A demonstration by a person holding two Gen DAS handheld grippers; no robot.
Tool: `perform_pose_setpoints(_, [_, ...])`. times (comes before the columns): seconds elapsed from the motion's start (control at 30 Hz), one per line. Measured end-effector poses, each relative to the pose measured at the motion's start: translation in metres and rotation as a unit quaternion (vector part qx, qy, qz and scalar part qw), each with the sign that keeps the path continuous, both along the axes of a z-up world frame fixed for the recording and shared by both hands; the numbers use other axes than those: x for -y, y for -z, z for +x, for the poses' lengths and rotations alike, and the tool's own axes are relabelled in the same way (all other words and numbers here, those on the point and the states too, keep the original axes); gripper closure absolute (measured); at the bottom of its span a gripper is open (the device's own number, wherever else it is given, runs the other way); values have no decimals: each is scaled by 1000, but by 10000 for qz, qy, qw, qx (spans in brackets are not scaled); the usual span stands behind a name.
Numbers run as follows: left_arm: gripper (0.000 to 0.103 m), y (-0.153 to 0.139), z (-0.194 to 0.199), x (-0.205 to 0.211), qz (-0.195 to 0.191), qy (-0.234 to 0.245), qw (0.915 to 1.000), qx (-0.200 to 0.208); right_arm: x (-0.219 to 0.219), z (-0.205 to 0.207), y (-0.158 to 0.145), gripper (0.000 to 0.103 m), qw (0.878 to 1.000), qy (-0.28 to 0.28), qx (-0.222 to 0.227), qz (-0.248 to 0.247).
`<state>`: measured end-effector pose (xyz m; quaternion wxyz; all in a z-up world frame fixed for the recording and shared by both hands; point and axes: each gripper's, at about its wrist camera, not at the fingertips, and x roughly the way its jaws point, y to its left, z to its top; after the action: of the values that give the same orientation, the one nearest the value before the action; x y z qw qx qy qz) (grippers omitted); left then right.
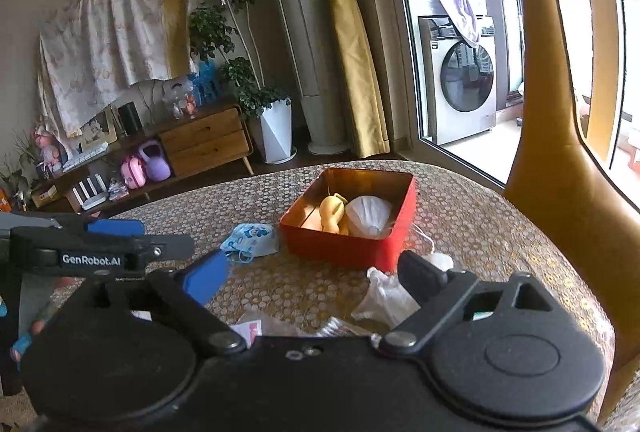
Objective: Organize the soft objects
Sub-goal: 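Move the left gripper to the blue face mask while the right gripper approaches the white cloth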
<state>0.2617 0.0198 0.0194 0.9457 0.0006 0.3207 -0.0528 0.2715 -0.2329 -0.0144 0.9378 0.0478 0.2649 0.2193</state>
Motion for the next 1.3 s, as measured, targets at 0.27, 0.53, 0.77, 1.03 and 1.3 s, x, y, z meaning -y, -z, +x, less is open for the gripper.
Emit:
perform_pose_setpoints(0.27, [5,2,-11,-2,-119,86,9999,-5,27,-20,17,3,9997,177,-126,126])
perform_pose_setpoints(0.53, [2,12,2,-3,-217,314,9990,-214,65,-28,42,1,9976,601,-312,141])
perform_pose_setpoints(0.77, [2,11,35,-15,-482,331,9967,-564,86,-24,59,1,9961,755,-453,61])
perform_pose_setpoints(1.03, [2,9,86,-33,-805,-134,9932,-832,83,-7,68,2,9964,607,-573,-122])
perform_pose_setpoints(1.3, [2,24,147,-31,-334,-655,9903,-1179,73,31,69,3,9960,256,-792,-329])
